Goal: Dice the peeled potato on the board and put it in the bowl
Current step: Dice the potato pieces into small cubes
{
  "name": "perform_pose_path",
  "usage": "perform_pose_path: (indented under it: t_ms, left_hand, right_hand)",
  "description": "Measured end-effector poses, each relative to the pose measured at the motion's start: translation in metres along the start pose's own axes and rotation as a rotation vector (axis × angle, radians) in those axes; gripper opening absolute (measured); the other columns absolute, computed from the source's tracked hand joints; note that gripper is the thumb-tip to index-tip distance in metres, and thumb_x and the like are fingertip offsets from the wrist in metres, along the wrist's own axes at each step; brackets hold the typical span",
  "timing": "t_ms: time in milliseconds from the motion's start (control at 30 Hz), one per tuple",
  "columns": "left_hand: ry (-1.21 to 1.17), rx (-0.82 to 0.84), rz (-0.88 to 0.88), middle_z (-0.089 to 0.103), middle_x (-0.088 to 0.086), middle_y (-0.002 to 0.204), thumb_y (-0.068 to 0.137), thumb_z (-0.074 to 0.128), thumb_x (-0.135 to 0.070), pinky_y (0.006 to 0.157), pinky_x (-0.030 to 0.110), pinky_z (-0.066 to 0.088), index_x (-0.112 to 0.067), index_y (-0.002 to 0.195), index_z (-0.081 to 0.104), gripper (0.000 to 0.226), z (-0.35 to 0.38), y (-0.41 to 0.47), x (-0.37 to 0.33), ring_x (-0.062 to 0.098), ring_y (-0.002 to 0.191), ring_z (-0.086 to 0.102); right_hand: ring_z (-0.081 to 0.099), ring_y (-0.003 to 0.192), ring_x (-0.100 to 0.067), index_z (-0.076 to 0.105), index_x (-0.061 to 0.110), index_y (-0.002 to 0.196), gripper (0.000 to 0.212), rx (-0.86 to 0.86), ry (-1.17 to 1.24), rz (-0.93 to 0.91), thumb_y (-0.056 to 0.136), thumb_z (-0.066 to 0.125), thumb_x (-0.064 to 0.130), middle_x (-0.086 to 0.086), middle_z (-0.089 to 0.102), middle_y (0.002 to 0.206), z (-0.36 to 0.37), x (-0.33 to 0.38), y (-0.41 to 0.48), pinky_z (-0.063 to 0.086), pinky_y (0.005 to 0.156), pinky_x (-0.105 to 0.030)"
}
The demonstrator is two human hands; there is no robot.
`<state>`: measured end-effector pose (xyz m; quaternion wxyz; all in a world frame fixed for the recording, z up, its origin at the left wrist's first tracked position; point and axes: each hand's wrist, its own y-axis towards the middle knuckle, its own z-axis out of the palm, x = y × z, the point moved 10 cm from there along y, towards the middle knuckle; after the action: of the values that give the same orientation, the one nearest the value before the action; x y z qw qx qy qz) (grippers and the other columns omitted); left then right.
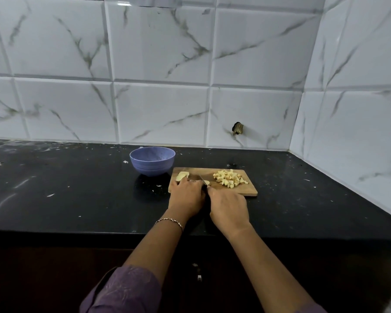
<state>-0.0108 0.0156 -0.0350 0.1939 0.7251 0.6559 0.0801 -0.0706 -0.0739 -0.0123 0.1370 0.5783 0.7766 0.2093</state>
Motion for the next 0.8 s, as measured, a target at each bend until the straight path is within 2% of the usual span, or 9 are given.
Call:
perform_pose_path:
  t_ms: [167,233,367,533,667,800]
  left_hand:
    - [0.024,0.02,0.01,0.061,-0.004,0.128,0.097,0.043,-0.034,0.098,0.044,0.032,-0.026,0.121,0.065,0.033,0.002,0.001,0.001,0.02,0.125,0.045]
    - [-0.008,0.027,0.001,0.06,-0.007,0.132,0.097,0.043,-0.034,0.099,0.044,0.031,-0.027,0.121,0.066,0.034,0.004,0.002,0.003,0.018,0.127,0.043]
    - [-0.062,0.037,-0.032,0.06,-0.007,0.132,0.096,0.045,-0.033,0.101,0.043,0.031,-0.028,0.122,0.066,0.034,0.005,0.003,0.008,0.018,0.127,0.044]
    - [-0.073,0.031,-0.044,0.063,-0.004,0.125,0.095,0.047,-0.032,0.1,0.043,0.032,-0.027,0.121,0.067,0.033,0.003,0.002,0.01,0.018,0.123,0.047]
    - [-0.07,0.027,-0.044,0.064,-0.005,0.123,0.095,0.046,-0.032,0.097,0.043,0.033,-0.029,0.12,0.067,0.033,0.002,0.002,0.01,0.018,0.121,0.048]
    - [-0.066,0.026,-0.036,0.064,-0.003,0.12,0.095,0.047,-0.032,0.096,0.041,0.033,-0.03,0.122,0.066,0.034,0.002,0.001,0.009,0.019,0.121,0.047]
  right_hand:
    - [0.066,0.095,-0.016,0.054,0.032,0.135,0.037,-0.089,0.239,0.208,0.1,0.048,0.02,0.006,0.069,0.102,0.0,-0.027,-0.012,0.049,0.074,-0.032]
    - [0.065,0.098,-0.013,0.051,0.034,0.139,0.039,-0.088,0.294,0.239,0.102,0.049,0.027,0.008,0.07,0.104,0.001,-0.031,-0.016,0.05,0.08,-0.032]
    - [0.064,0.099,-0.01,0.052,0.037,0.139,0.038,-0.064,0.353,0.264,0.101,0.05,0.031,0.009,0.069,0.107,0.0,-0.038,-0.019,0.05,0.08,-0.028]
    - [0.064,0.095,-0.01,0.055,0.035,0.138,0.038,-0.032,0.388,0.259,0.1,0.052,0.031,0.009,0.07,0.105,0.0,-0.038,-0.019,0.044,0.071,-0.024]
    - [0.064,0.1,-0.008,0.054,0.036,0.138,0.037,-0.029,0.353,0.246,0.101,0.051,0.031,0.011,0.069,0.111,-0.001,-0.036,-0.019,0.041,0.072,-0.023]
    - [0.064,0.099,-0.01,0.053,0.035,0.138,0.038,-0.026,0.271,0.188,0.101,0.05,0.029,0.009,0.07,0.108,-0.003,-0.027,-0.017,0.044,0.074,-0.025]
